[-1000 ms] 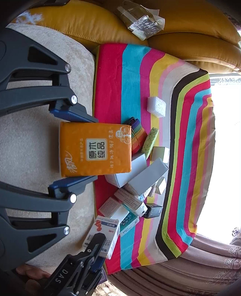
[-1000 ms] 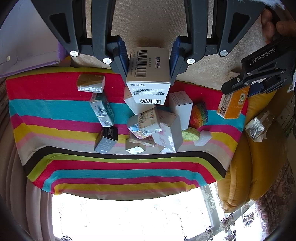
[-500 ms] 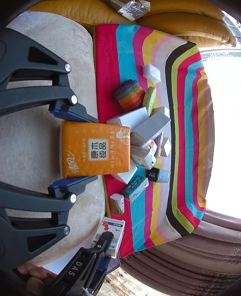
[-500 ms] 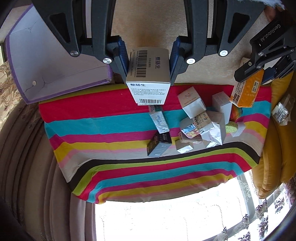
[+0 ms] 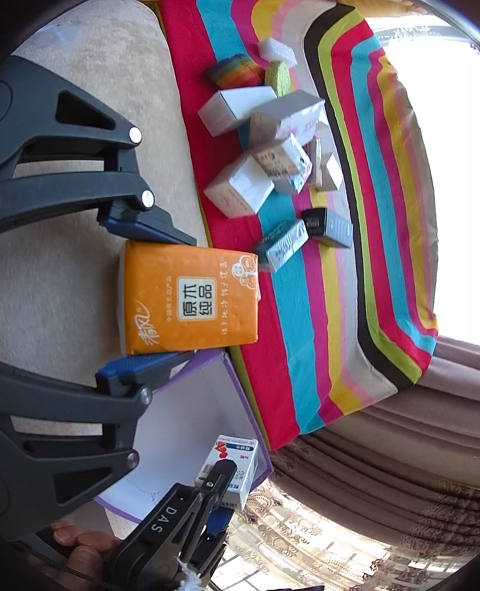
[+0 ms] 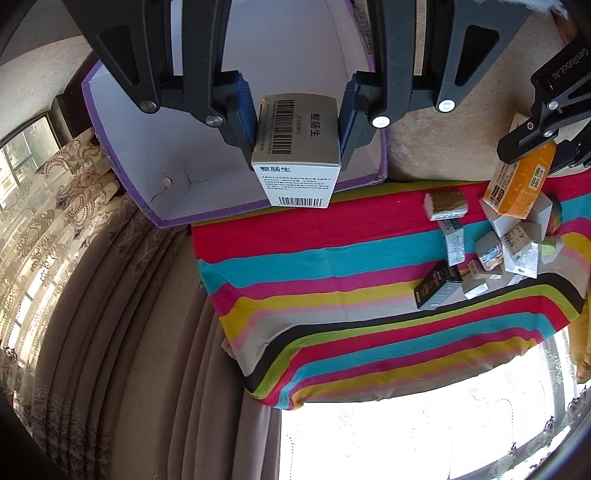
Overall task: Organize objects
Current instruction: 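Carry the orange tissue pack in the left tool while the right carries the white barcode box, then open both tools to drop the orange pack and white box into the storage box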
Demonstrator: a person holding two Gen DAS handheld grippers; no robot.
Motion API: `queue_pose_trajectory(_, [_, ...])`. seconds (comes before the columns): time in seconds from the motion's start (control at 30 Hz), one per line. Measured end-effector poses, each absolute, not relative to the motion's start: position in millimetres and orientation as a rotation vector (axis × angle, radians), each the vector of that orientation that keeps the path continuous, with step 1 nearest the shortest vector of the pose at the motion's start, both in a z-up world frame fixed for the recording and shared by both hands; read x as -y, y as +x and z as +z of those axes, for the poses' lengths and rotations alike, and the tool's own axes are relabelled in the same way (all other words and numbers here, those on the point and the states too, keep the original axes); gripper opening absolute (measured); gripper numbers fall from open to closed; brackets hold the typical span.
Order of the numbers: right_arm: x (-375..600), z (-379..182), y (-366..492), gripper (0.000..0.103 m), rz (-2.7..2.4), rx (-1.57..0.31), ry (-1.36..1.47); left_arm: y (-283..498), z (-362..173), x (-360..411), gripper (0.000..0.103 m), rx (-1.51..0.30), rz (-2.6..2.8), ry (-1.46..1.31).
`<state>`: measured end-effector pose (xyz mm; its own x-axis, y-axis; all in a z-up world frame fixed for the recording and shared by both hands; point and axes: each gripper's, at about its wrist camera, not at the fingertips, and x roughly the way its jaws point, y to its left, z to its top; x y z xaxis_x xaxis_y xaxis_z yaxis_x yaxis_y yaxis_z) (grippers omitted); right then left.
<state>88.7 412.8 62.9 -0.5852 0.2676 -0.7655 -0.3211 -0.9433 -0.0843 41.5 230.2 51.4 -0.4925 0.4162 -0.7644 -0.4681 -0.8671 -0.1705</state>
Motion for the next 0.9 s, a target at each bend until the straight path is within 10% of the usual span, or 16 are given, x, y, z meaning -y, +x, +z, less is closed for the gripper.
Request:
queue_pose_trajectory(0.6, [-478, 41, 108, 0.041, 2.361, -0.185, -1.231, 46, 39, -316, 0.057, -0.136, 2.098, -1.210])
queue_pose_trajectory(0.7, [-480, 39, 110, 0.042, 2.347, -0.201, -1.239, 48, 40, -320, 0.074, -0.151, 2.088, -1.204])
queue_pose_trajectory(0.9, [-472, 43, 111, 0.059, 2.400, -0.243, -1.232, 45, 41, -310, 0.075, -0.108, 2.117, -1.233])
